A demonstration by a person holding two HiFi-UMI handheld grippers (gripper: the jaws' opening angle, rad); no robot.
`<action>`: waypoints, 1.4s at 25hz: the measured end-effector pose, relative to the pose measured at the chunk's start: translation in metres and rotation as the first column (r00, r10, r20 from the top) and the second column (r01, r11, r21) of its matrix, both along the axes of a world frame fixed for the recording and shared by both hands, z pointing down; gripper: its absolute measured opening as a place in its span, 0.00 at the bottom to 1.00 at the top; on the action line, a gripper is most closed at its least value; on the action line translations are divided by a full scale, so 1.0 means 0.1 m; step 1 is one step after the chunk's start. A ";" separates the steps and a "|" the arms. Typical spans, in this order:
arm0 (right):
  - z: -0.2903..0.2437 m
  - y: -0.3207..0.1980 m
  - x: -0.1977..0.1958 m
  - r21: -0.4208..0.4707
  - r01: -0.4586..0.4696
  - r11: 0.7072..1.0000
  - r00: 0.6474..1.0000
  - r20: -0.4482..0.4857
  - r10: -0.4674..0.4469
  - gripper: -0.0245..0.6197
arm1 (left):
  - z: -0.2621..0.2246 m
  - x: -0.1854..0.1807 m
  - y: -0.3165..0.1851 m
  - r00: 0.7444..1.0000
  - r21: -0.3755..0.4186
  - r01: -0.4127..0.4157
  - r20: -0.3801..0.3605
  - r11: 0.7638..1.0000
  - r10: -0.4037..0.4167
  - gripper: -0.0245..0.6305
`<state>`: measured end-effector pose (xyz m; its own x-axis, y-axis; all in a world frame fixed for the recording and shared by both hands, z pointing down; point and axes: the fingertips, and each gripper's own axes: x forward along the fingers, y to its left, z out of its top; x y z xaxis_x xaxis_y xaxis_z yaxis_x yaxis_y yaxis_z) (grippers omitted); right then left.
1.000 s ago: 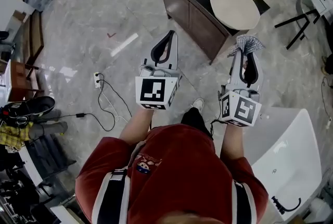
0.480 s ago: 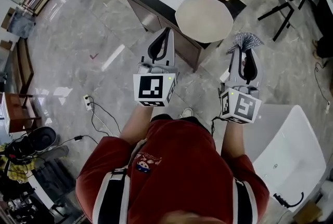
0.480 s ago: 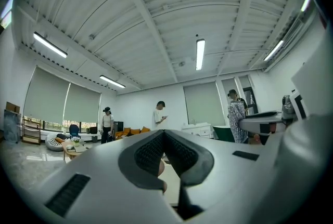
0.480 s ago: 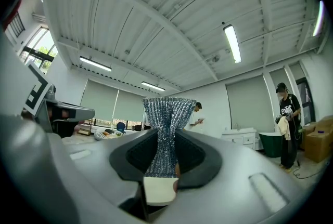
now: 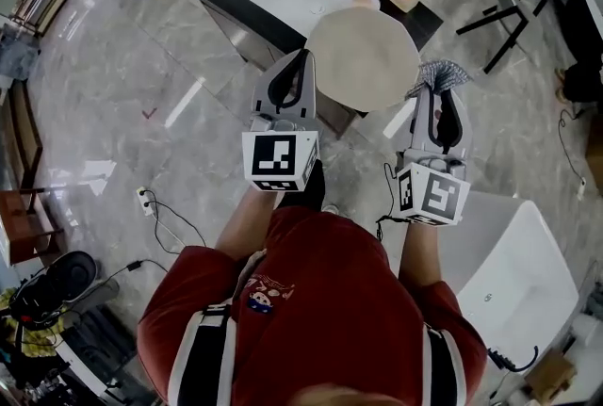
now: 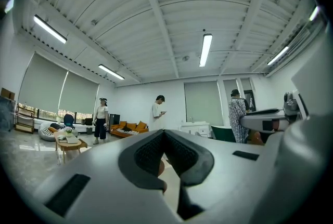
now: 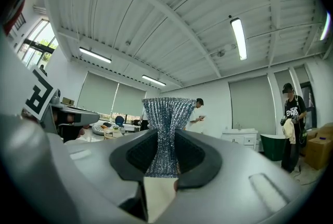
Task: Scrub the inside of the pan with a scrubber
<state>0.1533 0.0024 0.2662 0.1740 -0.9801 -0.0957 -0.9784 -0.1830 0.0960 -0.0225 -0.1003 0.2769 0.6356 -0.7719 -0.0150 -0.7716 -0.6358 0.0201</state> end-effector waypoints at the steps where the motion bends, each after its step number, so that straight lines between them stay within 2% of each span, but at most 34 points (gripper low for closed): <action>1: 0.00 -0.13 0.00 -0.002 0.001 1.000 1.000 -0.006 -0.001 0.21 | 0.02 0.02 -0.13 1.000 -0.003 -0.005 -0.005 1.000 0.005 0.05; 6: -0.09 -0.85 -0.03 -0.022 0.024 0.999 0.999 -0.047 -0.025 0.21 | 0.02 0.07 -0.80 0.999 -0.007 -0.021 -0.037 1.000 0.020 0.05; 11: -0.22 -1.39 -0.01 -0.017 0.017 1.000 0.998 -0.066 -0.018 0.21 | -0.15 0.11 -1.32 0.998 0.023 -0.024 -0.054 0.999 0.025 0.04; 22: -0.11 -1.89 0.36 -0.057 0.019 0.998 0.998 -0.064 -0.023 0.21 | -0.07 0.35 -1.82 1.000 0.007 -0.012 -0.013 1.000 0.013 0.04; 29: 0.07 -2.13 0.61 -0.102 0.166 0.981 0.980 -0.096 -0.176 0.20 | 0.12 0.59 -1.81 0.998 -0.015 0.054 0.032 0.998 -0.054 0.04; 35: 0.33 -2.27 0.77 -0.132 0.270 0.954 0.960 -0.041 -0.277 0.19 | 0.27 0.72 -1.78 0.992 -0.011 0.117 0.055 0.993 -0.116 0.04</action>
